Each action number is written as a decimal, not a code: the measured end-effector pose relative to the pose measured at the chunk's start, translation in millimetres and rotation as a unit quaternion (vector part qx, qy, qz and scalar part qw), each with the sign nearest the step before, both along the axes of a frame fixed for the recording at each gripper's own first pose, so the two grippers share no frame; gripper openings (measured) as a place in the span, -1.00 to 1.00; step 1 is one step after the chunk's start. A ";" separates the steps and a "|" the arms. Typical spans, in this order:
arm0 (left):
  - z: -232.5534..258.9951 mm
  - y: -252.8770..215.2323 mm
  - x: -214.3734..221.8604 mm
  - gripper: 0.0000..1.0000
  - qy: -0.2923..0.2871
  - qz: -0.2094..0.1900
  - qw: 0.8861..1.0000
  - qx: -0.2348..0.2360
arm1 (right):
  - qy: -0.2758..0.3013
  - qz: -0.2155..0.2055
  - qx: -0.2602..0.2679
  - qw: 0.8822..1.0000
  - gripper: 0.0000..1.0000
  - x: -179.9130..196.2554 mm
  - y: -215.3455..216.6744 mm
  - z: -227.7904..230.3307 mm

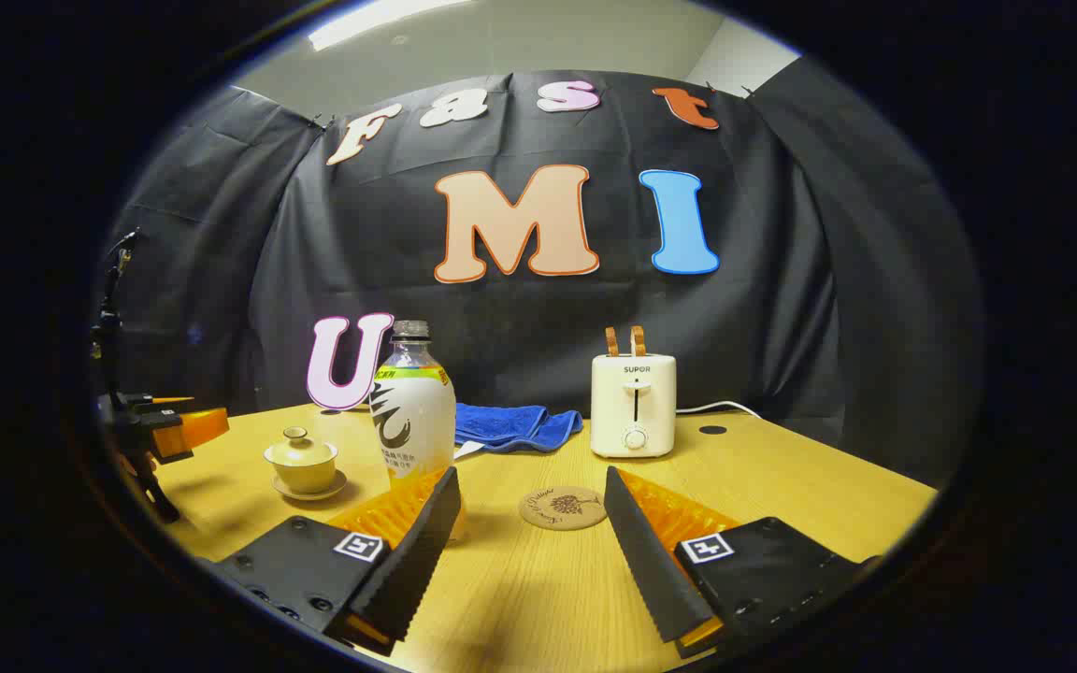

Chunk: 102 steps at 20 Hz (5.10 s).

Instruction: Open the teacup lid with one hand, grasp the water bottle and pour water into the teacup with the other hand; after pouring, place the water bottle on the coaster and then close the teacup lid.

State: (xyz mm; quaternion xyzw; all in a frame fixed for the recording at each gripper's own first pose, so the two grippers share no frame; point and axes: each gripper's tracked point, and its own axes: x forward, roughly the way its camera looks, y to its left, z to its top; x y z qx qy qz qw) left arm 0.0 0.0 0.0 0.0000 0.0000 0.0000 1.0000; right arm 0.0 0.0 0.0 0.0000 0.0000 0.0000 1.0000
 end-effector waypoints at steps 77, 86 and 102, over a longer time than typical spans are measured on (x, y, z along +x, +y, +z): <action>-15.9 -118.6 72.8 -0.46 0.034 -0.222 0.974 0.027 | -0.002 0.008 0.000 1.000 0.96 1.2 -0.2 -0.8; -6.9 -107.5 70.7 -0.49 0.008 -0.205 0.979 0.001 | -0.002 0.007 0.000 1.000 0.96 1.0 0.0 -1.1; -3.3 -21.6 44.3 -0.51 -0.007 -0.108 0.994 -0.003 | 0.004 0.087 0.003 0.996 0.96 7.6 34.7 -4.0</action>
